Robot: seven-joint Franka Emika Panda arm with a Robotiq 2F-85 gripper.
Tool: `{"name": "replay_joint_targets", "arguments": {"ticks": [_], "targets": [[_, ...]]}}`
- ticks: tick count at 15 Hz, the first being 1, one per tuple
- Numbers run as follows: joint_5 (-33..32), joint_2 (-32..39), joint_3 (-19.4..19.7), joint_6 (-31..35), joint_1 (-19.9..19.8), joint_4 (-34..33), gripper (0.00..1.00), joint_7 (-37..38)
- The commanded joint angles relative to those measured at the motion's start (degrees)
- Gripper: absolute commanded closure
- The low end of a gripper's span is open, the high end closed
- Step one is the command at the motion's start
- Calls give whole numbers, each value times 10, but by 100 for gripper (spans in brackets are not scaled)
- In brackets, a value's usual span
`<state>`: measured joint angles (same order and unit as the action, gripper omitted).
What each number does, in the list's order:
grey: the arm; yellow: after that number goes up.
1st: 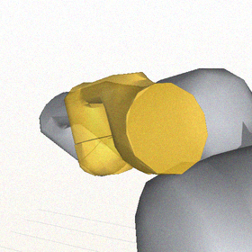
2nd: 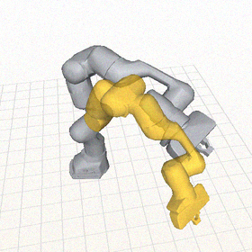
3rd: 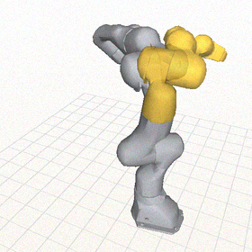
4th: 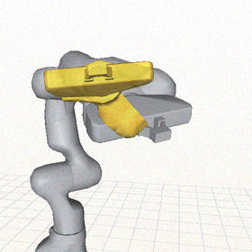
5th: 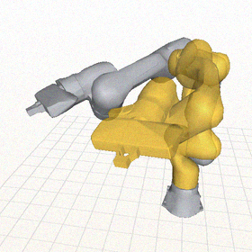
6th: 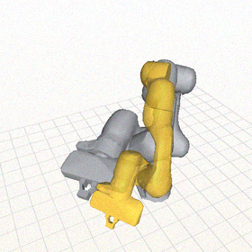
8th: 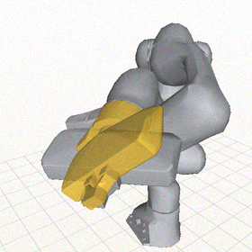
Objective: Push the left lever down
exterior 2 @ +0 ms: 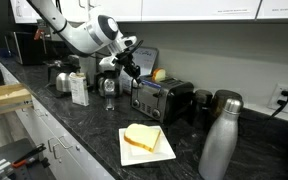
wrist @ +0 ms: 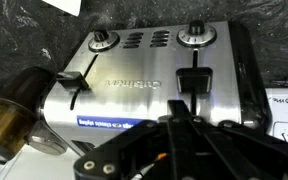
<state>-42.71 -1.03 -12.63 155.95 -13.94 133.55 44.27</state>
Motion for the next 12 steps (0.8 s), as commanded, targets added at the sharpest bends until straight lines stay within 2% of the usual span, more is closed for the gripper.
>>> {"name": "replay_joint_targets", "arguments": {"ticks": [1, 12], "targets": [[-22, 7, -3, 3, 3, -14, 100, 11], [-39, 39, 0, -4, 10, -20, 100, 15]]}}
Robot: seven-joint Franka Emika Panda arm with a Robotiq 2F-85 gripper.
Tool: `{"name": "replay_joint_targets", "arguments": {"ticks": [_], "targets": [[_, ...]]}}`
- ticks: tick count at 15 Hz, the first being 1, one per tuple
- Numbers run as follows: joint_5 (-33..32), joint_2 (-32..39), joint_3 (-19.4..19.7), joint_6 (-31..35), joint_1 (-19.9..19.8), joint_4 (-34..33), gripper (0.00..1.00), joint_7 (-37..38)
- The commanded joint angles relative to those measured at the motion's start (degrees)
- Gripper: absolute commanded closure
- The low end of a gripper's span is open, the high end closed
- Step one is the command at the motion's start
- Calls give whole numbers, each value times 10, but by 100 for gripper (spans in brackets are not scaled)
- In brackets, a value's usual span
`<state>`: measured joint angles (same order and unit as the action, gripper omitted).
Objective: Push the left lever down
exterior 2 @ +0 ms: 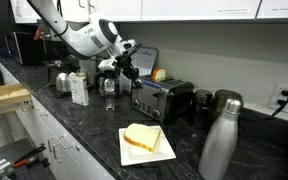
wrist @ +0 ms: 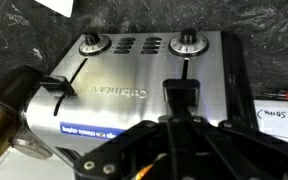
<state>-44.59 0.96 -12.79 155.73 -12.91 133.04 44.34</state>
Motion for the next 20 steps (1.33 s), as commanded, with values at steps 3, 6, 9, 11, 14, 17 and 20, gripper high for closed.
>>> {"name": "replay_joint_targets", "arguments": {"ticks": [3, 6, 9, 11, 14, 17, 20], "targets": [[-17, 26, 0, 0, 1, -17, 100, 13], [-17, 29, 0, 1, 1, -17, 100, 13], [-21, 36, 3, 4, 0, -15, 100, 21], [-23, 45, 5, 11, -1, -15, 100, 27], [-27, 59, 11, 22, -3, -16, 100, 42], [-36, 69, 18, 37, -6, -18, 100, 60], [-52, 74, 27, 57, -9, -19, 100, 85]]}}
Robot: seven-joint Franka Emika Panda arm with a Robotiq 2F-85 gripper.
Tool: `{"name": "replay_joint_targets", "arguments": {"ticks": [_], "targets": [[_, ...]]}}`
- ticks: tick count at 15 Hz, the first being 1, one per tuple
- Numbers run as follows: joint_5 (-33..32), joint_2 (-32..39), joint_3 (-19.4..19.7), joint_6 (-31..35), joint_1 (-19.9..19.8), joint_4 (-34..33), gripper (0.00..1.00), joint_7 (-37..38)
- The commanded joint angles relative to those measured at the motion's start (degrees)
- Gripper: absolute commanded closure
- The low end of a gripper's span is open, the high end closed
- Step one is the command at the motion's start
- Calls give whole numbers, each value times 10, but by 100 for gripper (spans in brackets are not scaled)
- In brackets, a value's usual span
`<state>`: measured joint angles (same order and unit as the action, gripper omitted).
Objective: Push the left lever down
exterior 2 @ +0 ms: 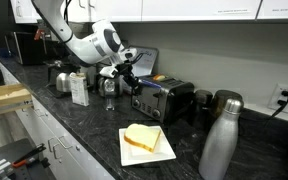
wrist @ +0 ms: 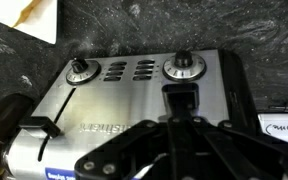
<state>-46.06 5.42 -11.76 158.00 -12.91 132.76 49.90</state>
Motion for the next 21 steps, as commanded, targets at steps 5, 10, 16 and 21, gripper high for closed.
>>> {"name": "replay_joint_targets", "arguments": {"ticks": [5, 10, 16, 21], "targets": [[-80, 53, 33, 77, -5, -19, 100, 86], [-122, 64, 40, 98, -1, -13, 100, 143], [-175, 56, 42, 101, -1, -12, 100, 204], [-178, 34, 36, 89, 0, 8, 67, 213]]}}
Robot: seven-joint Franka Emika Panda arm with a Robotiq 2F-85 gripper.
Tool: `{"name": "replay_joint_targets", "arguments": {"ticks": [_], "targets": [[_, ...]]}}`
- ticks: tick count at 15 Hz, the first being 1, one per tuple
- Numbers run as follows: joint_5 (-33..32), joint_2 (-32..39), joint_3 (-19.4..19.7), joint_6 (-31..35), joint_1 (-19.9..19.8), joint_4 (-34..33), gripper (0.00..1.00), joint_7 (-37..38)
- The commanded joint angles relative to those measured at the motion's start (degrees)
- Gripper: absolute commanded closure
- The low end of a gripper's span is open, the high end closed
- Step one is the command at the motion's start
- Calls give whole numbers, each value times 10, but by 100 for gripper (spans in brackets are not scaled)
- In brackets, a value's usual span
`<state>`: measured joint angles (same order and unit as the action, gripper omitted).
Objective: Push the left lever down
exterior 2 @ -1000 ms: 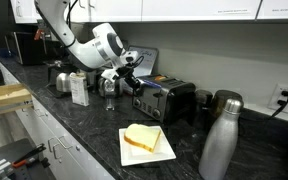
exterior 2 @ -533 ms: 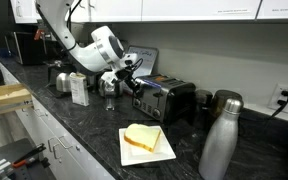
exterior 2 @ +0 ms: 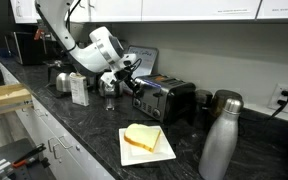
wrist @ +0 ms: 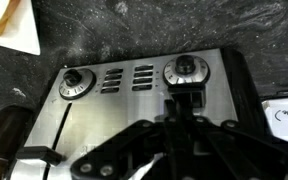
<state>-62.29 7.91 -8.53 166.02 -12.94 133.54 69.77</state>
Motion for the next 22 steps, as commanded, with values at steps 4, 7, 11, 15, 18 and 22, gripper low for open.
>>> {"name": "replay_joint_targets", "arguments": {"ticks": [4, 7, 11, 15, 18, 22], "targets": [[-16, -13, 10, -8, 2, 17, 40, 20], [-13, -35, 13, -16, 2, 29, 18, 19], [-5, -66, 8, -20, 8, 53, 0, 15], [1, -99, 2, -24, 15, 77, 0, 10], [24, -131, -3, -29, 23, 94, 0, -5], [11, -124, -1, -19, 23, 89, 0, 6]]}}
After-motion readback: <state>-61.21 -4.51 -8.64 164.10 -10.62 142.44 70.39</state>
